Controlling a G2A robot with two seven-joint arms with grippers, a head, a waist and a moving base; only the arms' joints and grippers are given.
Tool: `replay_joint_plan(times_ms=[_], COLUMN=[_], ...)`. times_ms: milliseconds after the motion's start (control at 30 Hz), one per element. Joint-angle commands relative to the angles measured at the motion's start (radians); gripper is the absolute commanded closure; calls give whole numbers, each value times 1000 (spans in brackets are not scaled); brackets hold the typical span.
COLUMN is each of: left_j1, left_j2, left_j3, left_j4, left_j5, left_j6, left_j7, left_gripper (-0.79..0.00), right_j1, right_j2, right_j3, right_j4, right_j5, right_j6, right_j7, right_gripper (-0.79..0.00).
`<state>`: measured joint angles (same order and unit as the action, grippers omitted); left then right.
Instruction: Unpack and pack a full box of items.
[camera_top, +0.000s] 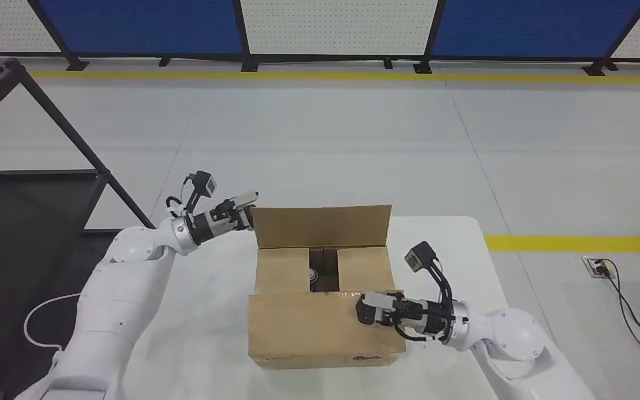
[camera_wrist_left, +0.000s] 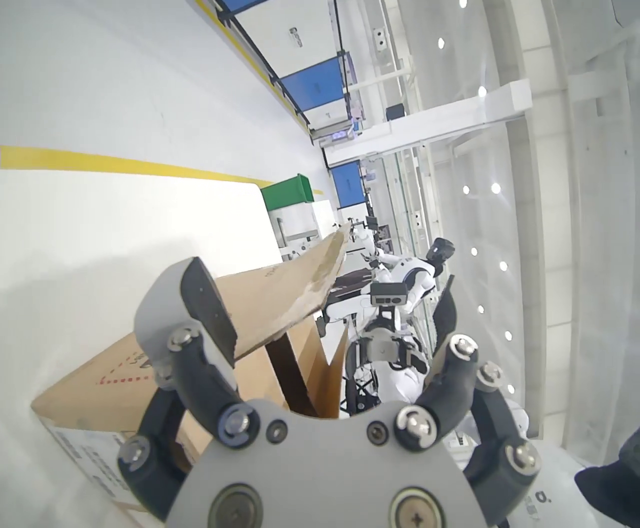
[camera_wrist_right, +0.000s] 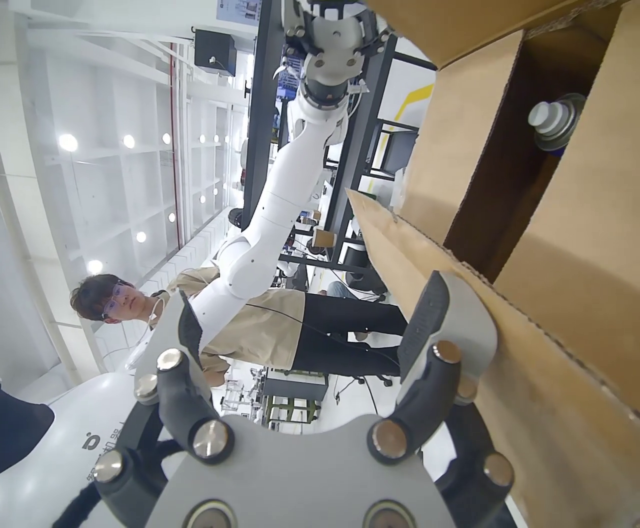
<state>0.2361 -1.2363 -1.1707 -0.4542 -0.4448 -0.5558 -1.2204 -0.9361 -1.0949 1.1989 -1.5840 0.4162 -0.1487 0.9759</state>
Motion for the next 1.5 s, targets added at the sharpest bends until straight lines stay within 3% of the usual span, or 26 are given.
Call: replay_joint_plan(times_ms=[0, 467, 700, 967, 1267, 1467], left_j1=[23, 249, 337, 386, 403, 406], left_j2=[9, 67, 94, 112, 124, 128], left_j3=[-13, -82, -116, -132, -127, -120], left_j4=[-43, -419, -553, -620, -649, -654], left_j5=[-15, -28, -2, 17, 43, 42], left_j6=[3, 123, 189, 237, 260, 263], left_j7=[-37, -121, -143, -165, -158, -144], left_gripper=[-785, -785, -785, -785, -785, -785], right_j1=[10, 44, 52, 64, 89, 112], right_j2=[0, 2, 1, 0, -8, -12], right_j3=[3, -1, 1, 1, -14, -13], right_j4=[15, 98, 109, 162, 227, 269], right_j5=[-6, -57, -53, -18, 36, 47], right_j6=[6, 37, 23, -21, -168, -170], right_j7=[-7, 8, -4, 41, 99, 74], right_gripper=[-785, -785, -785, -785, -785, -785])
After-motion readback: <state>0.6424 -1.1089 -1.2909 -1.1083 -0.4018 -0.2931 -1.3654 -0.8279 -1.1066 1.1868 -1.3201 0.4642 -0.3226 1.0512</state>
